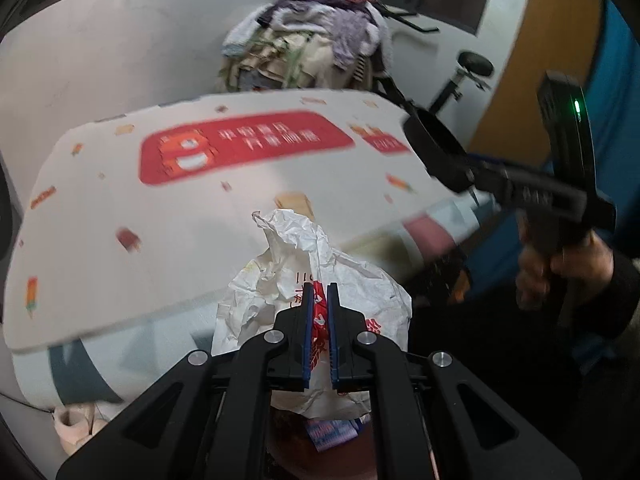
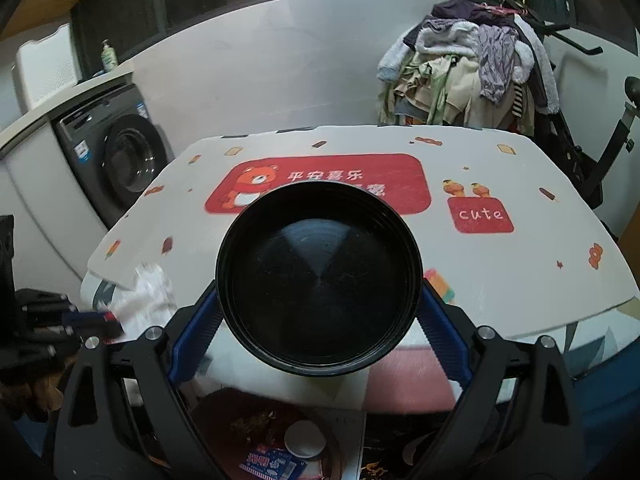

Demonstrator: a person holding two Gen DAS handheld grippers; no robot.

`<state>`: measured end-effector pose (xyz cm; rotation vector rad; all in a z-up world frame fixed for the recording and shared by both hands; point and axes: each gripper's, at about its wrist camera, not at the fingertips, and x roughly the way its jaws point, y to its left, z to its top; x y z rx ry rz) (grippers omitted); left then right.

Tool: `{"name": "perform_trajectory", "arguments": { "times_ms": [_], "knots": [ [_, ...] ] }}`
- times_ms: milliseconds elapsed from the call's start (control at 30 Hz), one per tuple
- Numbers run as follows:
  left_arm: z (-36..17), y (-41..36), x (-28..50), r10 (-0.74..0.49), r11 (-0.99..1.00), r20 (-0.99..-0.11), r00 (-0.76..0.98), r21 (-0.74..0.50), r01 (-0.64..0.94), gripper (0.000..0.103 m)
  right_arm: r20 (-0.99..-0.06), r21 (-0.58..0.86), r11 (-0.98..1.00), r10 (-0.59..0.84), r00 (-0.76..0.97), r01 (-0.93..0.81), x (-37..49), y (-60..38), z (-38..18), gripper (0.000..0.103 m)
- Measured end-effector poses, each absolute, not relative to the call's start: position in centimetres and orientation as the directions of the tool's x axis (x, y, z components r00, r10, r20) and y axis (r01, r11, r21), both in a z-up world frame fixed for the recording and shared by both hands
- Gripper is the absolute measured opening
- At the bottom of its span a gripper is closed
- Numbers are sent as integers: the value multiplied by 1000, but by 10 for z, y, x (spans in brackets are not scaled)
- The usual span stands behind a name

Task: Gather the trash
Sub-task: 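Carry the bag and lid over the bin and open the left tool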

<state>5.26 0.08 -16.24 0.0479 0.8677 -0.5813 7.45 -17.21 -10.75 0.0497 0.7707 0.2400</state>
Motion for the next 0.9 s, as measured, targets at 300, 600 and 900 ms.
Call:
{"name": "perform_trajectory", "arguments": {
  "times_ms": [300, 600, 900],
  "knots": [
    [-207, -19, 14, -466, 816, -781, 415, -199, 542, 7, -695, 150, 971, 239, 678, -189, 31, -178, -121, 91],
    [-210, -24, 4, -495, 794, -773, 395, -218, 568, 62, -709, 190, 967, 253, 658, -168, 16, -184, -134, 91],
    [-175, 3, 4, -436, 867, -709, 554, -165, 471, 96, -759, 182, 960, 275, 590, -213, 13, -165, -163, 91]
  ]
}}
